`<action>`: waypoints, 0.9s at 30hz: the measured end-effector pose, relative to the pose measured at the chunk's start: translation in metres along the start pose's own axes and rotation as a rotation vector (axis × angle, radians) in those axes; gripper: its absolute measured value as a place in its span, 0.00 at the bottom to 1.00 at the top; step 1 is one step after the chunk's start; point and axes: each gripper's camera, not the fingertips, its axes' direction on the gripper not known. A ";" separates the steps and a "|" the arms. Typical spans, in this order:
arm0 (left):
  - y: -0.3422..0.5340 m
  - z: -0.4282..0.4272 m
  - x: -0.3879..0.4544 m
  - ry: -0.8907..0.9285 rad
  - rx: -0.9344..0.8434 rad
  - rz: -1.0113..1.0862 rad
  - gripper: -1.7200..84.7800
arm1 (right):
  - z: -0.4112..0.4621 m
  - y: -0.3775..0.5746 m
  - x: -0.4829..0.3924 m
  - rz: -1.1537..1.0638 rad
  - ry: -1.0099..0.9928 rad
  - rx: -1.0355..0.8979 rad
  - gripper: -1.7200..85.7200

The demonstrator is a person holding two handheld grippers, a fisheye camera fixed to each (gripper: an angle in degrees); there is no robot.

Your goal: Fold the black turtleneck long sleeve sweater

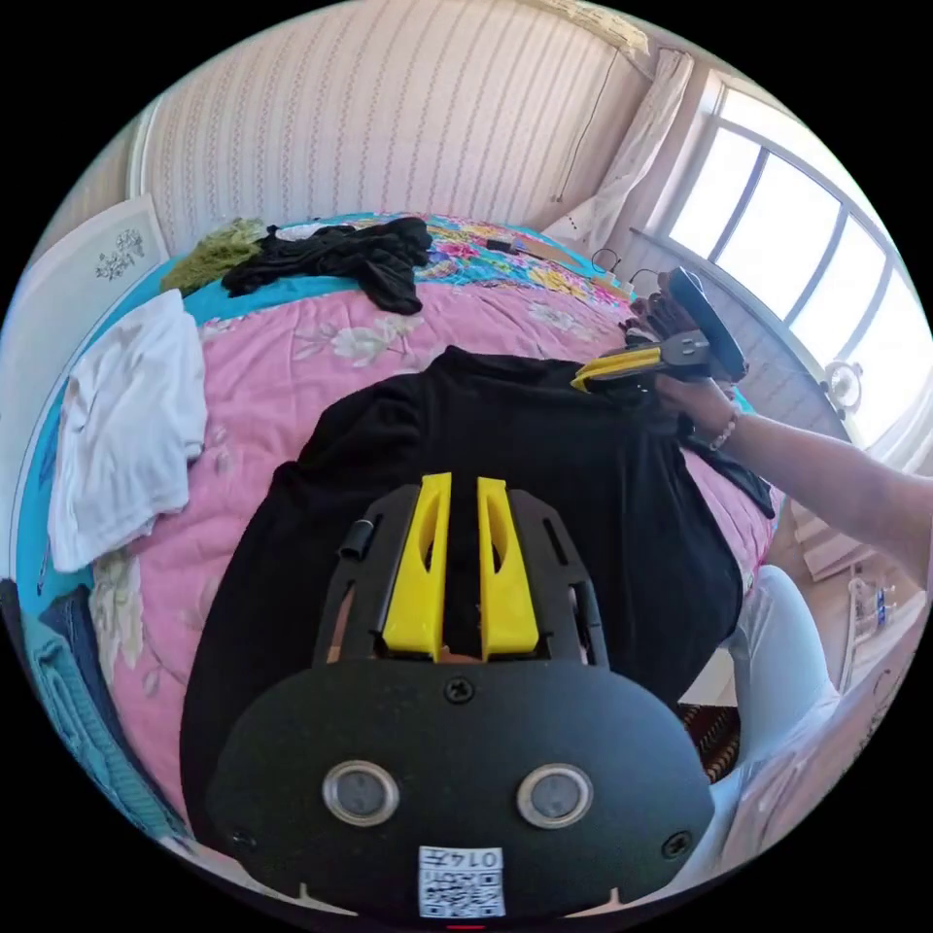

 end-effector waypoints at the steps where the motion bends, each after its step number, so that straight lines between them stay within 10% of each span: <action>1: -0.035 0.022 0.008 0.003 -0.002 0.008 0.08 | 0.008 -0.001 0.008 -0.001 -0.034 -0.007 0.11; 17: -0.230 0.221 0.085 -0.136 -0.232 -0.020 0.08 | 0.049 0.074 0.153 0.209 -0.022 -0.027 0.02; 22: -0.227 0.174 0.137 -0.109 -0.091 0.085 0.08 | -0.042 0.240 0.199 0.303 -0.163 0.276 0.06; 27: -0.196 0.160 0.240 0.008 -0.141 0.317 0.08 | -0.084 0.452 0.224 0.465 0.005 0.178 0.11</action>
